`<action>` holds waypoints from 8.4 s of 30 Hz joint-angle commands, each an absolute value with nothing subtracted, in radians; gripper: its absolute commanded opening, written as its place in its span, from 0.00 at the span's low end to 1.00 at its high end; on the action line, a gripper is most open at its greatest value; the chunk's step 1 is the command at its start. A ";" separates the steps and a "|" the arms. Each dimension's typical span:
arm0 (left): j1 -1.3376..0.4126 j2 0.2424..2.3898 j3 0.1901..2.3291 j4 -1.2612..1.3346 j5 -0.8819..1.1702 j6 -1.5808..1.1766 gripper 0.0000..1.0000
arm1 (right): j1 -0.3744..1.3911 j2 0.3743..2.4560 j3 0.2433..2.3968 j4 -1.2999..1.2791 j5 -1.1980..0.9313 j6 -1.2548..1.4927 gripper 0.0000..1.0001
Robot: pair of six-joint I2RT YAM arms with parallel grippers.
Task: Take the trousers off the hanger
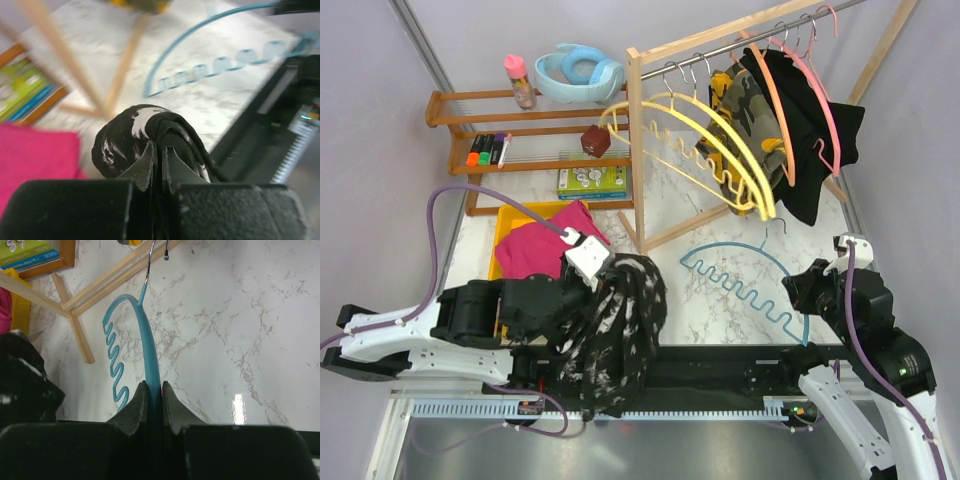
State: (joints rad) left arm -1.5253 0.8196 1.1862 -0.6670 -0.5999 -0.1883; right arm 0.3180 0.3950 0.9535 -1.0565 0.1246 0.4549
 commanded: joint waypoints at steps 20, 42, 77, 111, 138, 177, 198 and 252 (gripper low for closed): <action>-0.809 0.989 1.604 -0.489 -0.877 0.222 0.02 | 0.319 0.434 1.028 -0.989 0.120 0.396 0.00; -0.680 0.979 1.137 -0.659 -0.856 -0.200 0.02 | 0.319 0.505 1.169 -0.994 0.084 0.328 0.00; -0.379 0.744 1.129 -0.653 0.029 -0.489 0.99 | 0.319 0.712 1.370 -1.015 -0.051 0.166 0.00; -0.379 0.695 1.146 -0.581 0.189 -0.505 0.90 | 0.387 0.957 1.640 -1.022 -0.175 0.094 0.00; -0.380 0.680 1.131 -0.574 0.218 -0.494 0.89 | 0.399 0.807 1.496 -1.028 0.051 0.166 0.00; -0.379 0.681 1.106 -0.545 0.296 -0.491 0.89 | 0.434 1.288 1.979 -0.621 0.160 -0.149 0.00; -0.379 0.696 1.141 -0.545 0.310 -0.476 0.89 | 0.476 1.249 1.971 -0.589 0.103 -0.101 0.00; -0.379 0.703 1.143 -0.542 0.394 -0.505 0.89 | 0.545 0.986 1.729 -0.813 0.547 0.190 0.61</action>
